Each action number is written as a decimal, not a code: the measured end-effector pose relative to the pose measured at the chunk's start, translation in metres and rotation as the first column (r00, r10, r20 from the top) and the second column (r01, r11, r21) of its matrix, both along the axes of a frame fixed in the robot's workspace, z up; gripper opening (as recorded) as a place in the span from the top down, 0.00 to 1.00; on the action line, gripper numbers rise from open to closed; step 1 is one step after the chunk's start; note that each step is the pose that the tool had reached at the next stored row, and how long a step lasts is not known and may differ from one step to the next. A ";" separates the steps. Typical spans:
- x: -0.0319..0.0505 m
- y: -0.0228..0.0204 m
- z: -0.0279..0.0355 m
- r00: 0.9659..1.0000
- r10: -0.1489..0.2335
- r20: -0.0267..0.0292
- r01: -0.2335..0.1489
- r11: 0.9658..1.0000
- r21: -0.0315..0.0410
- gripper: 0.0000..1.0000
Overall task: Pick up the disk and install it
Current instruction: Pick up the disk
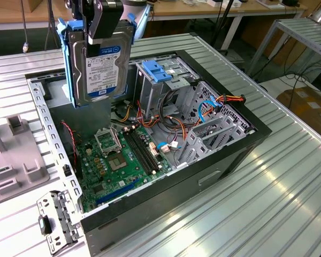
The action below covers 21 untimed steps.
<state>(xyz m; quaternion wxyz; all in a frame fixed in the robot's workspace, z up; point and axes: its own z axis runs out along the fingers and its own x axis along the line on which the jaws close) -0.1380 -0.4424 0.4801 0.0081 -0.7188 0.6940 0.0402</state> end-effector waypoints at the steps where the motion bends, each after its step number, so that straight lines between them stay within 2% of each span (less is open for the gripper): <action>1: 0.0000 -0.0005 0.0000 1.000 0.000 0.000 0.000 1.000 0.000 0.63; 21: 0.0005 -0.0120 -0.0001 1.000 0.000 0.000 0.000 1.000 0.000 0.63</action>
